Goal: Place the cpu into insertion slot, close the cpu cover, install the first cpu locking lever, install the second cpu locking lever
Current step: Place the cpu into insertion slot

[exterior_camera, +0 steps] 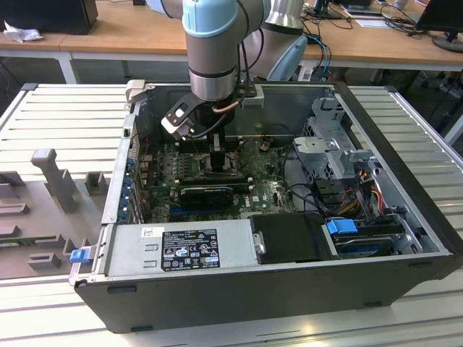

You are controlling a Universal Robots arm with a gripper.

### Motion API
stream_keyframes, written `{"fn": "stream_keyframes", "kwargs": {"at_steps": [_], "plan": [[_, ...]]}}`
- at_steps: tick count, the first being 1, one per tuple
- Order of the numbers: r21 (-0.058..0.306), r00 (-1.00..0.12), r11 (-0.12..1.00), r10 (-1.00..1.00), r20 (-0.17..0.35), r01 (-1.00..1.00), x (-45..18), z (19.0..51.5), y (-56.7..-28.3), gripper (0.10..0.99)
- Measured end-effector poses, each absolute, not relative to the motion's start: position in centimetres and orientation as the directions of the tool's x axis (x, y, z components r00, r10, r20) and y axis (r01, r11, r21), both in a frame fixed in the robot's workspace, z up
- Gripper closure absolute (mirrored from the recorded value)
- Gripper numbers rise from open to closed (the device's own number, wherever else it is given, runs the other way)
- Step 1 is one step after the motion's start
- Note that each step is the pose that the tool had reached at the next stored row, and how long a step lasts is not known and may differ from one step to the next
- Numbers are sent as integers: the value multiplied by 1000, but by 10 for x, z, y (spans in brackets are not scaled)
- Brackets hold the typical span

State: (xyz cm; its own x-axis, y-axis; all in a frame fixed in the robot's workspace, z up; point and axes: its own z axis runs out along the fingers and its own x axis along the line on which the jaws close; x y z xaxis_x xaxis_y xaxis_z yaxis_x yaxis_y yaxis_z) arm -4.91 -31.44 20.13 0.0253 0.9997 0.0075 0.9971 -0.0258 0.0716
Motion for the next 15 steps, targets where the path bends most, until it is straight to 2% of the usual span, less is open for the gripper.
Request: {"fn": "stream_keyframes", "kwargs": {"at_steps": [15], "plan": [[72,44,-44,999,7,996,-51,201,-315,561]]}}
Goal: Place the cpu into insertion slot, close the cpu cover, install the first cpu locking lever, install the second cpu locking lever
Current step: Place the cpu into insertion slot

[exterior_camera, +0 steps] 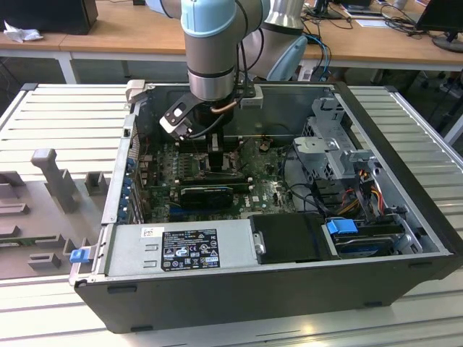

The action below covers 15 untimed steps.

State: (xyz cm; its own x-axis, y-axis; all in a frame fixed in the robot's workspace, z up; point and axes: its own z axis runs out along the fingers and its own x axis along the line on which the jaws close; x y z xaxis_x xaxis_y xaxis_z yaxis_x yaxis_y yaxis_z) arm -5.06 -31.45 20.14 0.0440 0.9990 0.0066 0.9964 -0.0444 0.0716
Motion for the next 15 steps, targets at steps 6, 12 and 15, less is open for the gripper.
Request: {"fn": "stream_keyframes", "kwargs": {"at_steps": [6,12,15], "plan": [[72,43,-43,999,5,996,-50,201,-315,545],[72,43,-43,999,4,996,-49,203,-314,482],[72,43,-43,999,0,996,-50,209,-315,561]]}}
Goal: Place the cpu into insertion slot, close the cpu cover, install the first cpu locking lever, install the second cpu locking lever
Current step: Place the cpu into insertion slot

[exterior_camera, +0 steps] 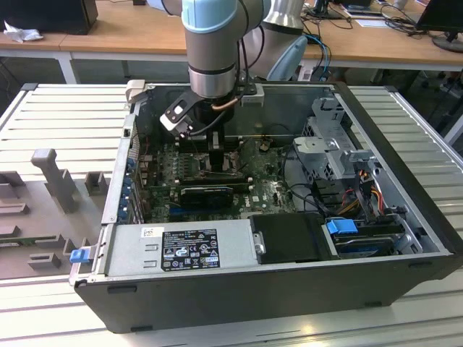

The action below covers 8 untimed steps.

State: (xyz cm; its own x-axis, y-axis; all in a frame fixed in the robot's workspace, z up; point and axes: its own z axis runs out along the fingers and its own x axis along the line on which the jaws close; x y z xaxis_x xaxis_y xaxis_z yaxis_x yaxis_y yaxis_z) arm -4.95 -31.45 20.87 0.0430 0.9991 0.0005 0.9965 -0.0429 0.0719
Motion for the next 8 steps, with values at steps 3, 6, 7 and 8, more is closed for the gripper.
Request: {"fn": "stream_keyframes", "kwargs": {"at_steps": [3,6,7,8], "plan": [[72,43,-42,999,-5,996,-49,210,-315,627],[72,43,-42,999,-6,996,-49,211,-314,808],[72,43,-42,999,-6,996,-49,211,-314,808],[72,43,-42,999,-7,996,-49,212,-315,980]]}}
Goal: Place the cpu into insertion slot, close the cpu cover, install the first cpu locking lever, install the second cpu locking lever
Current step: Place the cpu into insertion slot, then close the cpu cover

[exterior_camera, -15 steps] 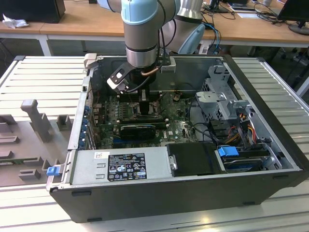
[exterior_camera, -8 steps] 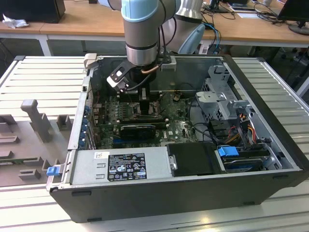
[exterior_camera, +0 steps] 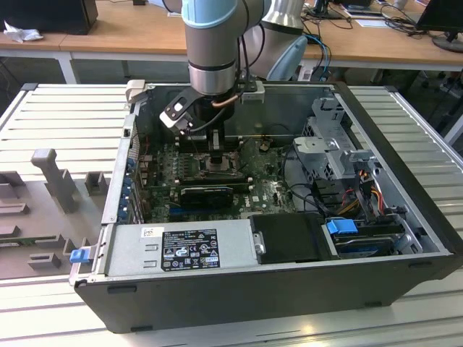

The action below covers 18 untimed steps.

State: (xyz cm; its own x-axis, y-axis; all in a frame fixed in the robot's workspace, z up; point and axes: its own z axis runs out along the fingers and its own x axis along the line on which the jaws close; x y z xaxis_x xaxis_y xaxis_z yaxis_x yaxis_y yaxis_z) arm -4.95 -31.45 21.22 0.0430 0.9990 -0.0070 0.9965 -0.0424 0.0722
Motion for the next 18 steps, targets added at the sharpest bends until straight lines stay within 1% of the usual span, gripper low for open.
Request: {"fn": "stream_keyframes", "kwargs": {"at_steps": [12,18], "plan": [[72,43,-42,999,-7,996,-49,223,-314,980],[69,43,-42,999,-7,997,-45,223,-314,980]]}}
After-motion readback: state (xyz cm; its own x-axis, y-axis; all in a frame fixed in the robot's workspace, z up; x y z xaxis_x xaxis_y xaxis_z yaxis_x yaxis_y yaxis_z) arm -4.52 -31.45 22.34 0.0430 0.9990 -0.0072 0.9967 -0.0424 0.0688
